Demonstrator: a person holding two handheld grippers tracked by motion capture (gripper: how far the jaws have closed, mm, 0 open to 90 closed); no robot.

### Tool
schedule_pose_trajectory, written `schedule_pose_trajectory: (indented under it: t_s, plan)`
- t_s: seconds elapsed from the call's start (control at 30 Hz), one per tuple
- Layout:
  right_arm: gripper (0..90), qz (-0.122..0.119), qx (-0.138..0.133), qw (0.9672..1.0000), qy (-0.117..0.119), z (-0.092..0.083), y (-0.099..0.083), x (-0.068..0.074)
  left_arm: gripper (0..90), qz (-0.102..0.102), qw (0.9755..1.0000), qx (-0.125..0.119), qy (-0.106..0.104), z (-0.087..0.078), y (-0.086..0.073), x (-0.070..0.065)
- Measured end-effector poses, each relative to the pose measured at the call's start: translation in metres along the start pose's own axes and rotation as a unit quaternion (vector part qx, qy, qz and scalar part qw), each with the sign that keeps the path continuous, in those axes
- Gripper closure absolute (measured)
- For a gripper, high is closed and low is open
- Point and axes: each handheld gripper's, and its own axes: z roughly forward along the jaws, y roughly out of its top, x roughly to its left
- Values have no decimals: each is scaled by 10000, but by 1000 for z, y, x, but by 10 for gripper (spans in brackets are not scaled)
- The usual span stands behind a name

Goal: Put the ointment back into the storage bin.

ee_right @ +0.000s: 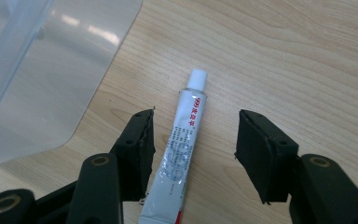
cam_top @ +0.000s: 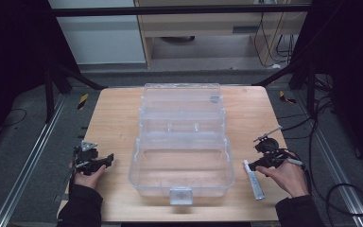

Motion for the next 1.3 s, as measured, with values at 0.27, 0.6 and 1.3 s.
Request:
schedule_pose_trajectory:
  t_s: [0.27, 0.6, 1.3]
  plan:
    - [485, 64, 258, 9996, 38, 12, 1, 1, 311, -1, 10000, -25, 3, -1, 0, 1]
    - [498, 70, 470, 9989, 26, 28, 0, 1, 311, 4, 10000, -30, -1, -1, 0, 1]
    - [592, 238, 945, 9952, 35, 50, 4, 3, 312, 4, 10000, -15, -6, -1, -1, 1]
